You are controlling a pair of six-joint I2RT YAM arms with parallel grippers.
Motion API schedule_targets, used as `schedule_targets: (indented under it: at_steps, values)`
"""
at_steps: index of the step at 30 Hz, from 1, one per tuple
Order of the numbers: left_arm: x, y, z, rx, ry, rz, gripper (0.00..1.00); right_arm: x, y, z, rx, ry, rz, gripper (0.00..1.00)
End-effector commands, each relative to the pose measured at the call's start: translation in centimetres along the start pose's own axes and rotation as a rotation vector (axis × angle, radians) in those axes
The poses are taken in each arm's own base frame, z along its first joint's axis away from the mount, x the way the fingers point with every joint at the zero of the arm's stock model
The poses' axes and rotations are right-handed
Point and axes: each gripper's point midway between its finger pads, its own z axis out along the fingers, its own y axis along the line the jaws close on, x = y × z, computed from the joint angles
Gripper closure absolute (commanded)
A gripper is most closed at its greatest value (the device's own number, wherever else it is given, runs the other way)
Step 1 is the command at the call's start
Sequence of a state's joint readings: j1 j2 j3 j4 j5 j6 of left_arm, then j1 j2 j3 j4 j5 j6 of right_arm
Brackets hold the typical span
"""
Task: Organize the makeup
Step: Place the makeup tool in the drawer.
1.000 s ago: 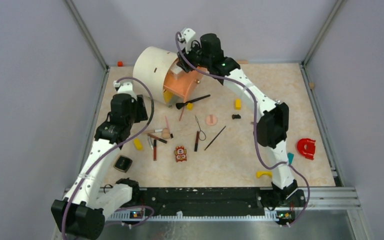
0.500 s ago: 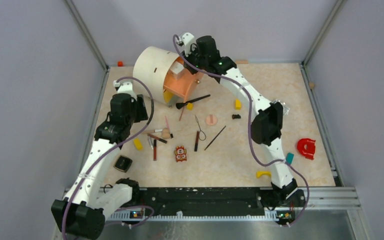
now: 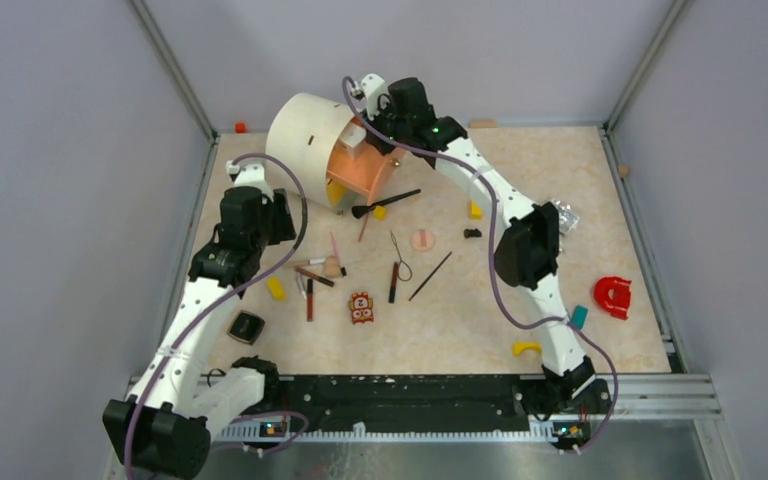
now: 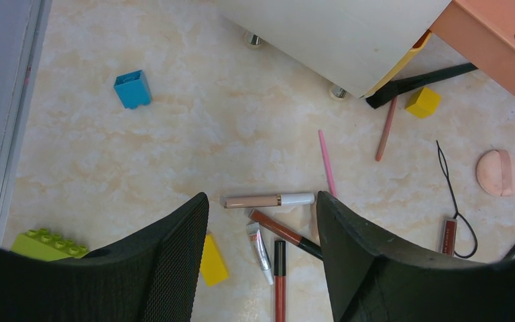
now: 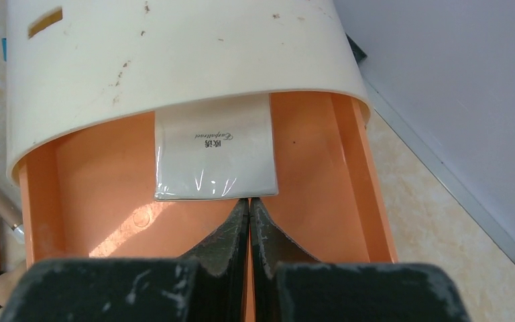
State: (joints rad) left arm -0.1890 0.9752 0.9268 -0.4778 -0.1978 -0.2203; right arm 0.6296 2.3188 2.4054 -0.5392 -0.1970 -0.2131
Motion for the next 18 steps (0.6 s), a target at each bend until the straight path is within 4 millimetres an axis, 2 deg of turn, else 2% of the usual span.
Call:
schedule_targets:
  at_steps: [1,11,18]
  values:
    - [-0.7,-0.1,0.2,0.009,-0.033,-0.002,0.34,-3.1,1.6,0.3,-0.042,-0.097,-0.004,0.99]
    - [-0.7,0.0,0.2,0.008,-0.033,-0.003,0.34,-4.1,3.6,1.4,-0.1,-0.147,0.015,0.99]
    - [-0.8,0.1,0.2,0.004,-0.034,-0.004,0.34,-5.9,3.1,0.2,-0.069,-0.186,-0.006,0.99]
